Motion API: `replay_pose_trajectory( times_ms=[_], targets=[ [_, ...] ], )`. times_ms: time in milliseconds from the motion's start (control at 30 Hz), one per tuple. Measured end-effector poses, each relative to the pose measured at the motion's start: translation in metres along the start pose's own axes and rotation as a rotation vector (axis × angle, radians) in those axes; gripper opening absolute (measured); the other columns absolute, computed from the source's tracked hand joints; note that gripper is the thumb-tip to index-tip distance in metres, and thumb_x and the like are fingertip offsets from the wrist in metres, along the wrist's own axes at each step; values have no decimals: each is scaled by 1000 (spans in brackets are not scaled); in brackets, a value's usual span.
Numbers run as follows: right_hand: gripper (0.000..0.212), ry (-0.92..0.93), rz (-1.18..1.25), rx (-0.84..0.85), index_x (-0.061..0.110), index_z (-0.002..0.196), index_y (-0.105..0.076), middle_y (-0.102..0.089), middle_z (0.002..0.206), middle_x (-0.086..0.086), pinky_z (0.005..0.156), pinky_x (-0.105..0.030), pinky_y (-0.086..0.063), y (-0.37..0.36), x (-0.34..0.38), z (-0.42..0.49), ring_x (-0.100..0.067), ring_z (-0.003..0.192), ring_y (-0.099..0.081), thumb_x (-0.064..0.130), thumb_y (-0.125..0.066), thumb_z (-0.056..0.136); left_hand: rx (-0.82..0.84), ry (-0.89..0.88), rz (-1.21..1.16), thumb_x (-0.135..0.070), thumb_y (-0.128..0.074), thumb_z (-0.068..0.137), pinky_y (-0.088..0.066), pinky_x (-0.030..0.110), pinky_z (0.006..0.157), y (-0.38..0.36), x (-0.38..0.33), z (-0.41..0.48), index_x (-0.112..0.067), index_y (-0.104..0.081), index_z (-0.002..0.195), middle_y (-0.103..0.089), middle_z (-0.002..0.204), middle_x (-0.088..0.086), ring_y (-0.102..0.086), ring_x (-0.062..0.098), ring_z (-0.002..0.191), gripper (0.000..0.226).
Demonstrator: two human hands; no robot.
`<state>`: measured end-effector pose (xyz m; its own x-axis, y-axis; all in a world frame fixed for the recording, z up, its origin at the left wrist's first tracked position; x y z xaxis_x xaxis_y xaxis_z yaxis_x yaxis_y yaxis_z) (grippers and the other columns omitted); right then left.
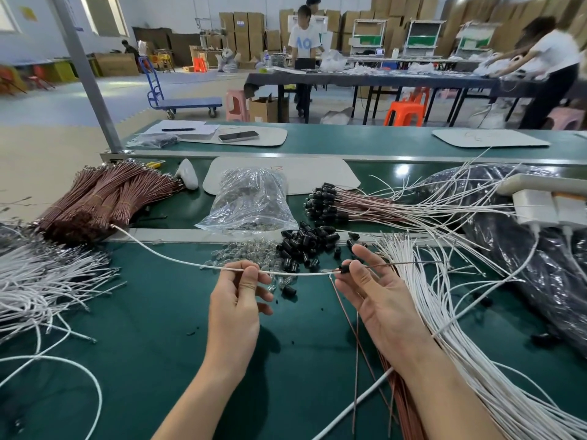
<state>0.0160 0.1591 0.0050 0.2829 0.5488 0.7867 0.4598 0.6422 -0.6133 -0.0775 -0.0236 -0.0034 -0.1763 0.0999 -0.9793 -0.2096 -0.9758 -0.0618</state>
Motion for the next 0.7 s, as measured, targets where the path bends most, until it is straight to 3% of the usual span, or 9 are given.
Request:
replay_pose_trajectory(
  times_ms=[233, 467, 700],
  targets=[
    [42, -2, -29, 5, 11, 117, -67, -75, 87, -7, 71, -24, -60, 0, -2, 0, -21, 82, -75, 11, -74, 76, -36, 4, -36, -20, -48, 106, -54, 23, 53, 1, -1, 1, -14, -59, 98, -70, 81, -6, -62, 10, 62, 15],
    [40, 19, -175, 4, 13, 113, -67, -72, 76, -1, 67, -23, -60, -1, -3, -2, -14, 71, -71, 17, -73, 74, -53, -11, -56, -19, -47, 107, -53, 23, 53, 2, -4, 0, -14, -58, 96, -70, 82, -5, -60, 10, 61, 15],
    [42, 12, -137, 20, 11, 115, -68, -73, 81, -3, 68, -21, -59, -3, -6, -2, -15, 74, -72, 13, -73, 74, -24, 25, -68, -20, -50, 105, -54, 24, 54, 1, -2, -1, -12, -59, 99, -72, 84, -3, -61, 10, 63, 14]
  ],
)
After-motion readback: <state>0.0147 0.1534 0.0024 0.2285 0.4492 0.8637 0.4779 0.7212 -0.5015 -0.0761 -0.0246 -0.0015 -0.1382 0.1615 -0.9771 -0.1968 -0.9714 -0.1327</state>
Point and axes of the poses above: each hand's wrist, its own z-axis towards the middle knuckle, its own y-axis out of the back of the hand, x = y × z, the point moved 2 cm from there along z, towards the middle knuckle
